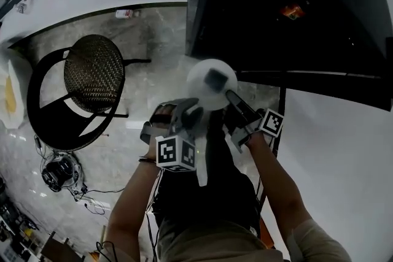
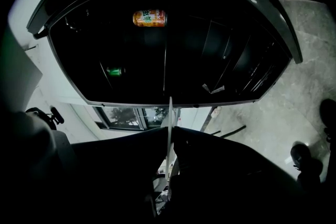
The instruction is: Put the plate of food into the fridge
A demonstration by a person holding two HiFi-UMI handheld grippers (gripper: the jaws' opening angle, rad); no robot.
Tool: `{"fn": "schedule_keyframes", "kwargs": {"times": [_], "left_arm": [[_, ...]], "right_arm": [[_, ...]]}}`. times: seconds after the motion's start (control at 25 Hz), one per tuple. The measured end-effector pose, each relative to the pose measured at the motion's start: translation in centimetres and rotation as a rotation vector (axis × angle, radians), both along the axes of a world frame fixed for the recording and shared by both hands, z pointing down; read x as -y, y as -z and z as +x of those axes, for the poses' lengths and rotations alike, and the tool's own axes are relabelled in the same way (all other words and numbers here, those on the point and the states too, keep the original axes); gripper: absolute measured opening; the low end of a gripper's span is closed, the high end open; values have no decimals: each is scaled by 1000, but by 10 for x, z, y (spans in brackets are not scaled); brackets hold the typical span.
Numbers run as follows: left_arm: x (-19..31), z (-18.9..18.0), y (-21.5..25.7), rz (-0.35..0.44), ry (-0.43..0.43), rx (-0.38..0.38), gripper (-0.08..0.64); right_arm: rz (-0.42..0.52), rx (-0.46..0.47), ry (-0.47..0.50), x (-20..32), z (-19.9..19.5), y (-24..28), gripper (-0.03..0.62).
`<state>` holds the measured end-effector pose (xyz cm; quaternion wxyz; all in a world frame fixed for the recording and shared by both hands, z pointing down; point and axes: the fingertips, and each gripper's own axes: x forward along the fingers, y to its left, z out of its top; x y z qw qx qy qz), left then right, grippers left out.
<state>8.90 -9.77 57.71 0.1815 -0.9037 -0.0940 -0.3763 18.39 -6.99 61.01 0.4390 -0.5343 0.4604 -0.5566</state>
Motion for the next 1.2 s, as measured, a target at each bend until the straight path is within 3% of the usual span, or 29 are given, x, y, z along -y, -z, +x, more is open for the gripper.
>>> {"fn": "schedule_keyframes", "kwargs": {"times": [0.32, 1.2], "left_arm": [[-11, 10, -35, 13, -32, 12, 129], [-12, 27, -135, -4, -16, 61, 129]], "right_arm": [[16, 13, 5, 10, 3, -34, 35], [-30, -20, 23, 13, 24, -127, 34]]}}
